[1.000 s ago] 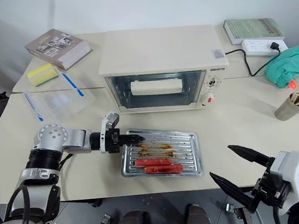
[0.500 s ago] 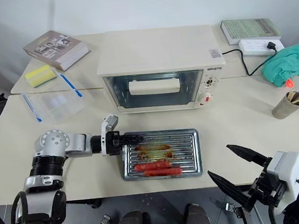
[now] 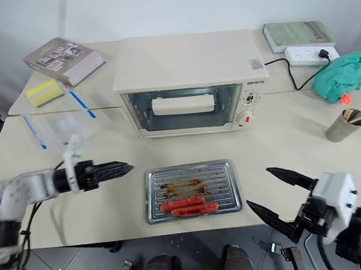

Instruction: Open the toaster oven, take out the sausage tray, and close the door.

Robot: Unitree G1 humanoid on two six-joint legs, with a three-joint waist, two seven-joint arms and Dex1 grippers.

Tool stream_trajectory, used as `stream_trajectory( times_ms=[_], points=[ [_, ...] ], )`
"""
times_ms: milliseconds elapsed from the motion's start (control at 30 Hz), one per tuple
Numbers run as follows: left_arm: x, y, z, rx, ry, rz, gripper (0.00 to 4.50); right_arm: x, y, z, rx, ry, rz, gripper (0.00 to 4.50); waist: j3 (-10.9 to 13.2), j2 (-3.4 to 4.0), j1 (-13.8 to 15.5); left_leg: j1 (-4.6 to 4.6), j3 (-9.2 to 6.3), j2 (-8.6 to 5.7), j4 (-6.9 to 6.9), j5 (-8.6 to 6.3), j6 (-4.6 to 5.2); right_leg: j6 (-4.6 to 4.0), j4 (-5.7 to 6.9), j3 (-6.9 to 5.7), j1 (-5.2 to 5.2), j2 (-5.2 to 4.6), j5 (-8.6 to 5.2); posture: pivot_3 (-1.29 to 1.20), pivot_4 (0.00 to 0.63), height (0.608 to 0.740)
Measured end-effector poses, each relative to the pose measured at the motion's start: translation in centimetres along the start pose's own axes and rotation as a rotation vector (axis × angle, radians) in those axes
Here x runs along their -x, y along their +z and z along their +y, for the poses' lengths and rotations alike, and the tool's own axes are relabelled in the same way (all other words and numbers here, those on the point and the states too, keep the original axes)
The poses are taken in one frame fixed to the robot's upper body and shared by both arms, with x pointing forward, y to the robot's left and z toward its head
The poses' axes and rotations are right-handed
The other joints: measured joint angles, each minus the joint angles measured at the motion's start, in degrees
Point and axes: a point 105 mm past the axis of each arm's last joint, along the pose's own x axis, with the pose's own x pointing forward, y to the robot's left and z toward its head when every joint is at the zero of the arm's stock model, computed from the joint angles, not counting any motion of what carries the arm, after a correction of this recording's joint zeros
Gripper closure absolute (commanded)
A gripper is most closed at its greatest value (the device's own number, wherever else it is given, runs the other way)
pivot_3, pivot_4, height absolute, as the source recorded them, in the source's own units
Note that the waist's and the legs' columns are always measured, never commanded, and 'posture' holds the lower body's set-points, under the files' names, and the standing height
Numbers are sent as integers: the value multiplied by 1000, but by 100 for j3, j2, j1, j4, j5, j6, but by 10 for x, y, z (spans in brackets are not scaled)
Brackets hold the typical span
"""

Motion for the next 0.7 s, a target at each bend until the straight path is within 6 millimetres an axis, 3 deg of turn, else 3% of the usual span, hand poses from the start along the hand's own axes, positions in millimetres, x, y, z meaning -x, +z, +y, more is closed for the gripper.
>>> stream_trajectory(
  times_ms=[67,167,367,500,700],
  points=[
    [19,-8,-4,-249,-57,-21,54,-3,-1,-3,60,28,-7,0,0,0,21,-5,1,2,-2,-3,1,-2,-8,-1,-4,0,0,0,150,740],
    [40,-22,-9,-482,-90,8,54,-5,0,-5,85,88,-37,0,1,1,57,-10,2,2,-2,-7,6,-3,-13,-3,-4,-1,1,0,150,740],
    [72,-52,-25,-744,-60,41,54,6,-6,-4,163,332,-2,0,3,4,61,-8,8,7,7,-27,29,4,-30,-8,10,-3,4,0,150,740],
    [72,-75,-41,-800,-90,68,54,13,-12,-12,217,377,28,0,3,4,58,-6,12,7,21,-36,32,7,-29,-12,16,-5,6,0,150,740],
    [77,-62,-35,-827,25,-16,54,32,-19,-22,266,394,90,0,4,4,65,0,8,9,30,-35,32,7,-15,-14,20,-5,6,0,150,740]
  ],
)
